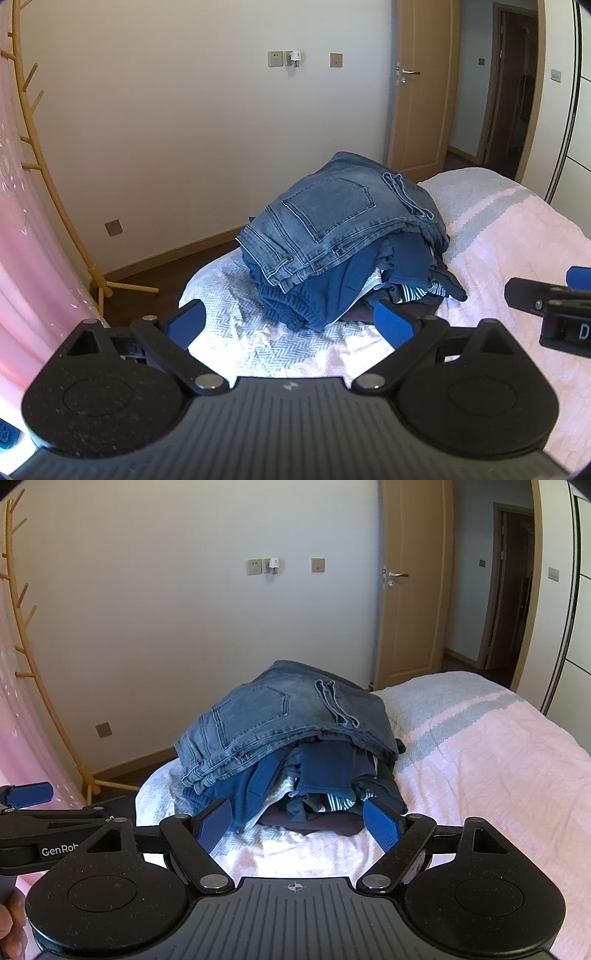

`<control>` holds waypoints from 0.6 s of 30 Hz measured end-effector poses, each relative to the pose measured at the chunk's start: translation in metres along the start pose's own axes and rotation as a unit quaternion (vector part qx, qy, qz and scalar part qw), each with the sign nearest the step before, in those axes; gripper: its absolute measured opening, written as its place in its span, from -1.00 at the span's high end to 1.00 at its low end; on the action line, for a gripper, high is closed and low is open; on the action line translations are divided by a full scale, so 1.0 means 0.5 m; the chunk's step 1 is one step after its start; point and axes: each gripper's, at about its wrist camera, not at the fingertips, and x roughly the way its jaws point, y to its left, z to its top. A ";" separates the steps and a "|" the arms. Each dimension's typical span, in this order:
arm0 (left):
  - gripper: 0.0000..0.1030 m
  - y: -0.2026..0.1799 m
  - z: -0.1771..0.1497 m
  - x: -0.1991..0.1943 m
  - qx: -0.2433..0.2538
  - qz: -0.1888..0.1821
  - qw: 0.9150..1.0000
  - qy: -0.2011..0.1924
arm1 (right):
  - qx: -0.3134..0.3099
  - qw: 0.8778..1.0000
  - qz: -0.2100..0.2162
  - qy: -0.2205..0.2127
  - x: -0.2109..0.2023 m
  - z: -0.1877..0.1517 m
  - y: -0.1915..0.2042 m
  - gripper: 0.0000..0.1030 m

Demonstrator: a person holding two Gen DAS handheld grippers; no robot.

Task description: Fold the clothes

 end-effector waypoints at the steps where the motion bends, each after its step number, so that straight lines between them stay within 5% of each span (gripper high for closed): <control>1: -0.87 0.001 -0.001 -0.001 -0.001 -0.001 1.000 0.001 | 0.001 1.000 0.001 0.000 0.000 0.000 0.000 -0.58; 18: -0.87 0.011 -0.017 -0.002 -0.013 -0.018 1.000 0.017 | 0.005 1.000 0.004 0.002 0.004 -0.016 0.007 -0.58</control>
